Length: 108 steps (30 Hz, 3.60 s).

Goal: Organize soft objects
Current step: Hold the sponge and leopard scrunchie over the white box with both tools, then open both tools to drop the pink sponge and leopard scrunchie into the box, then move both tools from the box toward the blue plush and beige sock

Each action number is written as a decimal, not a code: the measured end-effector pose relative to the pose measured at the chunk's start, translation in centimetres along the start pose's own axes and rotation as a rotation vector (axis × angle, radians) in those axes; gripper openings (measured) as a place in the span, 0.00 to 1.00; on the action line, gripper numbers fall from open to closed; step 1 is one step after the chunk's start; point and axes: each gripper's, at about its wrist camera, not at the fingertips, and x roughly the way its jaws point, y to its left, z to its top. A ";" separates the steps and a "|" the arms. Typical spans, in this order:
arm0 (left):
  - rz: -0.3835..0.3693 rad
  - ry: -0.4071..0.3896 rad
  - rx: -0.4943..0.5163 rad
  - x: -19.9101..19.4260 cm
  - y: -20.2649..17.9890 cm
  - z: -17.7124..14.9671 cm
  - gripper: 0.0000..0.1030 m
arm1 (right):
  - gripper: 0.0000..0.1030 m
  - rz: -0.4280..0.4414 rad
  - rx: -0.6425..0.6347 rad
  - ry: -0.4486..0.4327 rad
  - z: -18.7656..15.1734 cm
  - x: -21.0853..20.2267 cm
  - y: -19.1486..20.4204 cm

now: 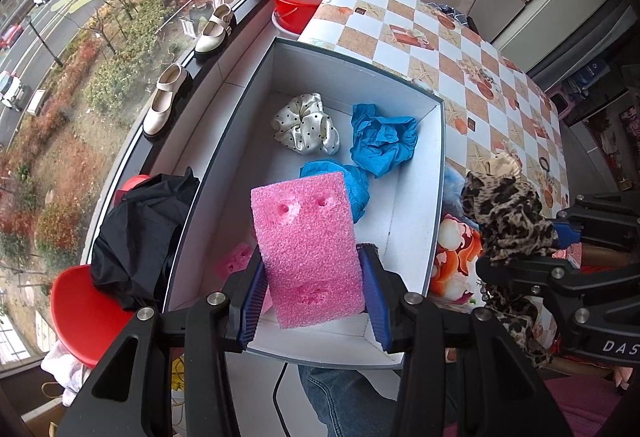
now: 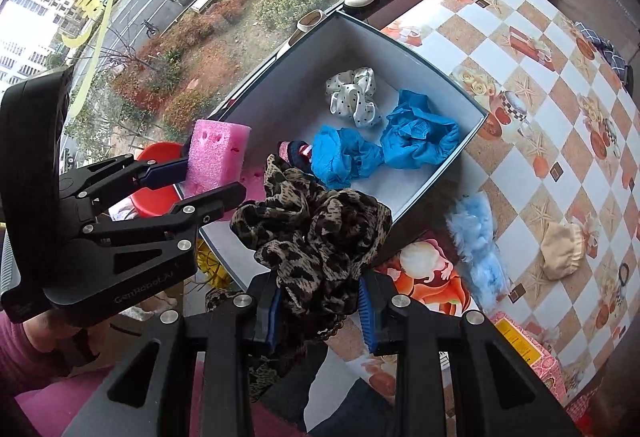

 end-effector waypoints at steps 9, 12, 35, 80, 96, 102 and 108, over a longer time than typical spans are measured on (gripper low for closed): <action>-0.005 0.000 0.001 0.1 0.0 0.1 0.47 | 0.31 -0.001 0.013 0.000 0.2 -0.1 -0.3; -0.004 -0.001 0.000 0.2 0.0 0.1 0.47 | 0.31 -0.001 0.013 0.001 0.2 -0.1 -0.2; 0.040 0.026 -0.024 2.1 1.0 0.4 0.47 | 0.31 0.008 0.027 0.011 0.5 0.4 -0.5; 0.079 0.075 -0.030 4.4 1.6 0.0 0.52 | 0.31 -0.002 0.003 0.037 4.5 2.8 -0.2; -0.034 0.182 -0.051 4.3 0.6 1.2 0.78 | 0.99 -0.012 0.208 -0.034 4.1 -1.7 -5.8; -0.162 0.166 0.081 2.2 -5.2 4.0 0.79 | 0.99 0.012 0.381 -0.054 0.0 -5.7 -12.4; -0.150 0.247 0.251 3.7 -13.8 5.4 0.80 | 0.99 -0.054 0.518 -0.076 -4.8 -8.7 -19.5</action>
